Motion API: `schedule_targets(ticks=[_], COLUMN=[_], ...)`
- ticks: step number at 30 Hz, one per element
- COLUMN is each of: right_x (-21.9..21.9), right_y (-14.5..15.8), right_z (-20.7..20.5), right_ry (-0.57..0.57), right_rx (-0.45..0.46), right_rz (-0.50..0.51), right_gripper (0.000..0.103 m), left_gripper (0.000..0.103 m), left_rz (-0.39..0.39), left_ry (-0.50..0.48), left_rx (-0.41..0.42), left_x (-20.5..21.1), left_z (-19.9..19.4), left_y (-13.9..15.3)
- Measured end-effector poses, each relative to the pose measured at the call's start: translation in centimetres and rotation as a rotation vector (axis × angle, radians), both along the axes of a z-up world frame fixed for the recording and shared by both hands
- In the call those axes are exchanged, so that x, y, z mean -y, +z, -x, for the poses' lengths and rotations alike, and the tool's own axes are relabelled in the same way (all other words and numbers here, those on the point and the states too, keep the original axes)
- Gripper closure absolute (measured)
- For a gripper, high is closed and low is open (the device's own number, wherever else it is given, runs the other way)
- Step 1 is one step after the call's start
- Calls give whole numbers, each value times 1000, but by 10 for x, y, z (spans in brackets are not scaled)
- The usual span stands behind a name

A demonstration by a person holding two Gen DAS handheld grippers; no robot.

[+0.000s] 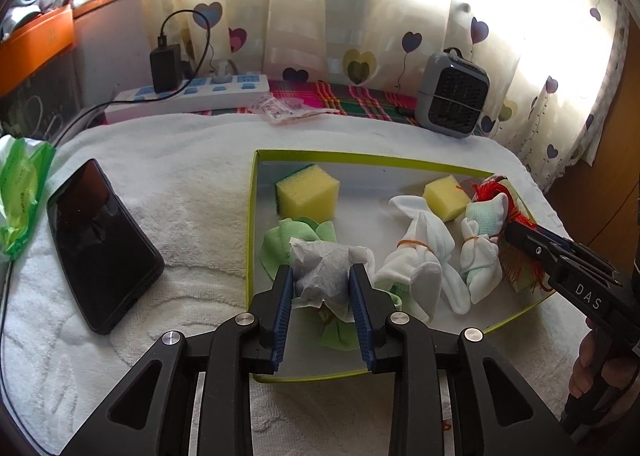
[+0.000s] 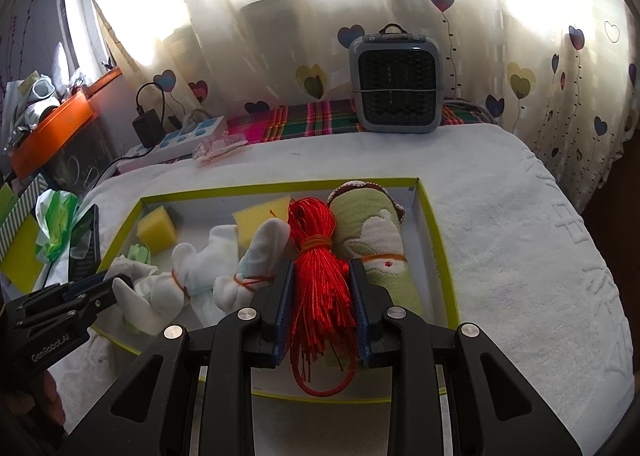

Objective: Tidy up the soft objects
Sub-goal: 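Lower and release the tissue pouch with the left gripper while the right releases the red string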

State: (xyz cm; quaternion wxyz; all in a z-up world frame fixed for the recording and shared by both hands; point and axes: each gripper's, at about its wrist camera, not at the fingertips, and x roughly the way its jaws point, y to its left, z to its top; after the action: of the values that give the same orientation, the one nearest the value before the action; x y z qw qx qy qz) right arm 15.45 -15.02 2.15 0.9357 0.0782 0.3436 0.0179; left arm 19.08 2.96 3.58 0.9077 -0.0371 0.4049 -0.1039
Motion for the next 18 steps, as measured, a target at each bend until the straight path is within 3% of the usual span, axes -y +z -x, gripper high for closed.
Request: schedule_targets(ticks=[11,18], right_x=[-2,-4], right_y=[0,2], right_z=[1,5], right_ry=[-5,0], right_rx=[11,24], right_rz=[12,20], right_gripper=[74,67], left_gripper=[73,71], left_rz=[-13,-13], left_ry=[2,0], left_rx=[9,12], left_x=[2,3], left_z=[1,3], left_y=[-1,-1])
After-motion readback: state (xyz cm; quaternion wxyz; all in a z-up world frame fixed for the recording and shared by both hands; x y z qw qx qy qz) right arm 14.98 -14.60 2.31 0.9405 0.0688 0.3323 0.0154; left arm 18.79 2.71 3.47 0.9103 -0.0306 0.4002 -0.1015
